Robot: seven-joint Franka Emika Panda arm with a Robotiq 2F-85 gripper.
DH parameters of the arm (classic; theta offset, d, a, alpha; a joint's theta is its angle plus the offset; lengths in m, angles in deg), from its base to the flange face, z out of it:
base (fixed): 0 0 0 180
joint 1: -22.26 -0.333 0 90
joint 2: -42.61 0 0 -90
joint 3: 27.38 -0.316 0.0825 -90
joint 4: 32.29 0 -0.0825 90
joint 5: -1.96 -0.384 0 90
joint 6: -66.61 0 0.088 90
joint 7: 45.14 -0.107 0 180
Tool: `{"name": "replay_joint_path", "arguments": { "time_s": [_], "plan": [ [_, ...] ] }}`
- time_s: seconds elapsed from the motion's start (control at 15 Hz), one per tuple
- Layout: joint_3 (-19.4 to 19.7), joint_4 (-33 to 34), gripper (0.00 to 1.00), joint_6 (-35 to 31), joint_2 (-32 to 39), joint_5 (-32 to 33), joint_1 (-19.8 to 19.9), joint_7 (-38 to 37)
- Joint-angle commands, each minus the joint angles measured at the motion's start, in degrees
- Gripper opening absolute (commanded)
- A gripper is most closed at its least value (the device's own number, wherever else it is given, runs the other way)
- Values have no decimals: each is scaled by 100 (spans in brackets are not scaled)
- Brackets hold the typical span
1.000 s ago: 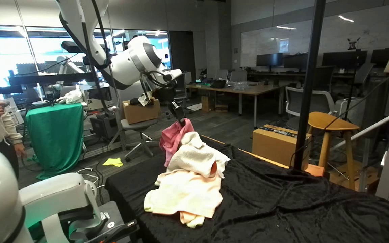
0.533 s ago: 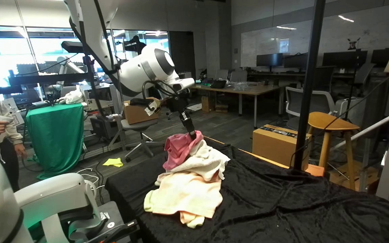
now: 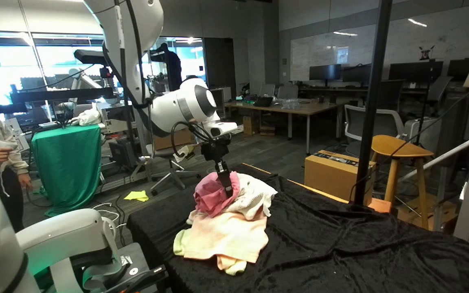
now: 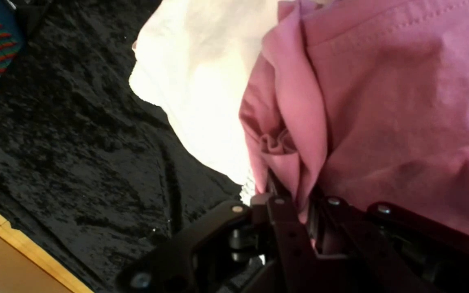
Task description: Put the green towel, the peach shirt, the turnip plushie, the white towel and the pink shirt in the center, respectively
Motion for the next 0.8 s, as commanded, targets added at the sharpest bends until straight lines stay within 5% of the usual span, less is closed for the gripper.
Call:
{"name": "replay_joint_path", "arguments": {
  "time_s": [0.0, 0.27, 0.33, 0.47, 0.73],
  "plan": [
    [-40, 44, 12, 7, 101, -177, -29, -51],
    [-97, -35, 13, 1, -32, -420, -47, 93],
    [-121, -66, 37, 12, -97, -514, -53, 134],
    [-168, -145, 40, 36, -308, -675, -39, 238],
    [-239, -292, 69, 197, -808, -902, -10, 381]
  ]
}}
